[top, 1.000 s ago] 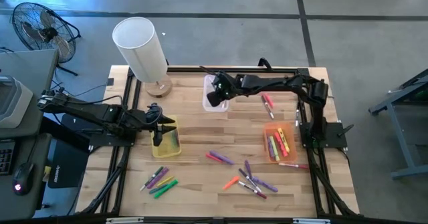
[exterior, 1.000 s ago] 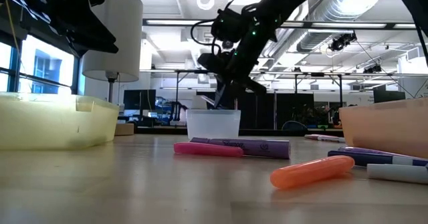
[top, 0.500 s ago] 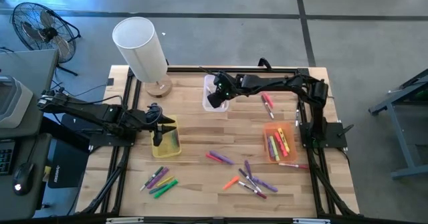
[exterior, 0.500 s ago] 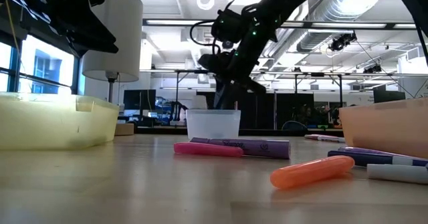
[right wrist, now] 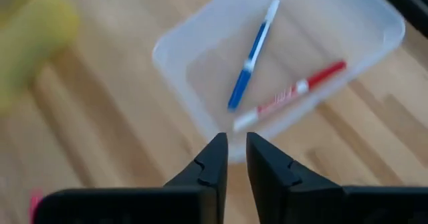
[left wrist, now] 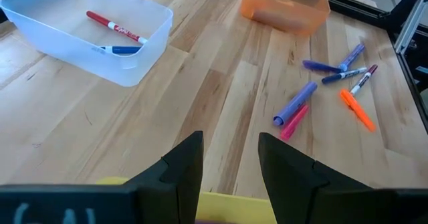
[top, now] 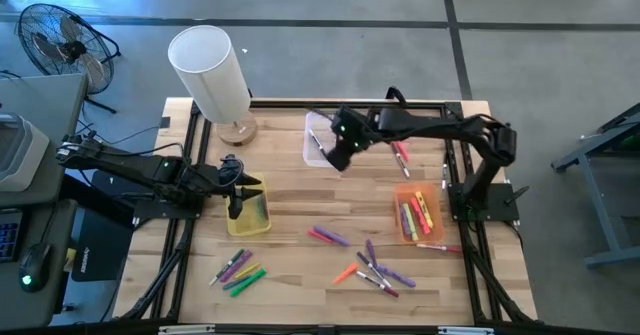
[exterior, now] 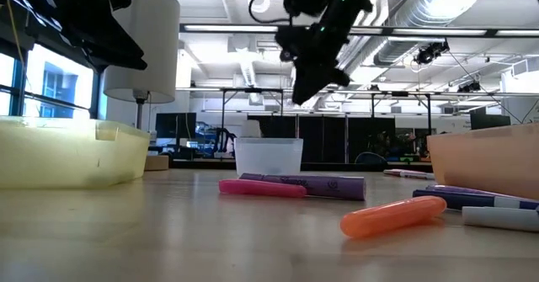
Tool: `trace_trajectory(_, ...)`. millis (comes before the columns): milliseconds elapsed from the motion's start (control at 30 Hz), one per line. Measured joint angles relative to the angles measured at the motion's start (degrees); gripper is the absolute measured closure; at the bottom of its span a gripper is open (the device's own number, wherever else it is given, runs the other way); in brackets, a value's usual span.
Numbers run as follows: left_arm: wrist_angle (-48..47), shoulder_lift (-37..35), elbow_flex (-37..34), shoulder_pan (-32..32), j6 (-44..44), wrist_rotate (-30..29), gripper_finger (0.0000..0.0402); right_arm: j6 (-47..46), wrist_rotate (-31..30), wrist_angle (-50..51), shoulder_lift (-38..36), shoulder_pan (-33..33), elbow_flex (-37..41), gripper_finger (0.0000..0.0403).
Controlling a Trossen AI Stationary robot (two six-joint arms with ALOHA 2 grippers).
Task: Pick & Place Markers
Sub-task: Put the green marker pen into the transparent bin
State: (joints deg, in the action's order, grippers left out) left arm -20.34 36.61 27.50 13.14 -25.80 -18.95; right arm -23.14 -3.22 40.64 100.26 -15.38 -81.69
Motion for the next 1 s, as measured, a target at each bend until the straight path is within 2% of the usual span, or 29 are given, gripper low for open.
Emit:
trace_trajectory(167,0.38,0.01,-0.01,0.01,-0.21,-1.12,0.0259,-0.23,-7.66,8.31,-3.20,7.97,0.02,0.0391)
trace_trajectory(267,2.13,0.01,-0.01,-0.01,0.17,-1.24,0.0259,-0.86,-9.46,6.77,-4.91,14.22,1.85,0.0401)
trace_trajectory(367,3.75,0.01,0.01,0.02,0.55,2.31,0.0259,-2.71,-9.31,-2.39,-7.56,20.40,8.78,0.0399)
trace_trajectory(500,4.35,1.63,0.01,0.05,0.51,6.67,0.0259,-7.20,-11.04,-19.90,-11.88,28.41,20.72,0.0402)
trace_trajectory(700,0.01,11.24,3.89,0.28,-3.37,7.88,0.0259,-8.57,-23.21,-41.21,-14.79,38.26,31.65,0.0402)
trace_trajectory(800,-7.55,17.17,8.39,2.08,-7.63,7.98,0.0259,-8.44,-26.61,-46.81,-14.79,41.16,34.04,0.0402)
trace_trajectory(1000,-24.52,28.78,20.37,8.46,-22.17,8.35,0.0259,-8.39,-30.34,-48.08,-14.79,43.84,35.75,0.0402)
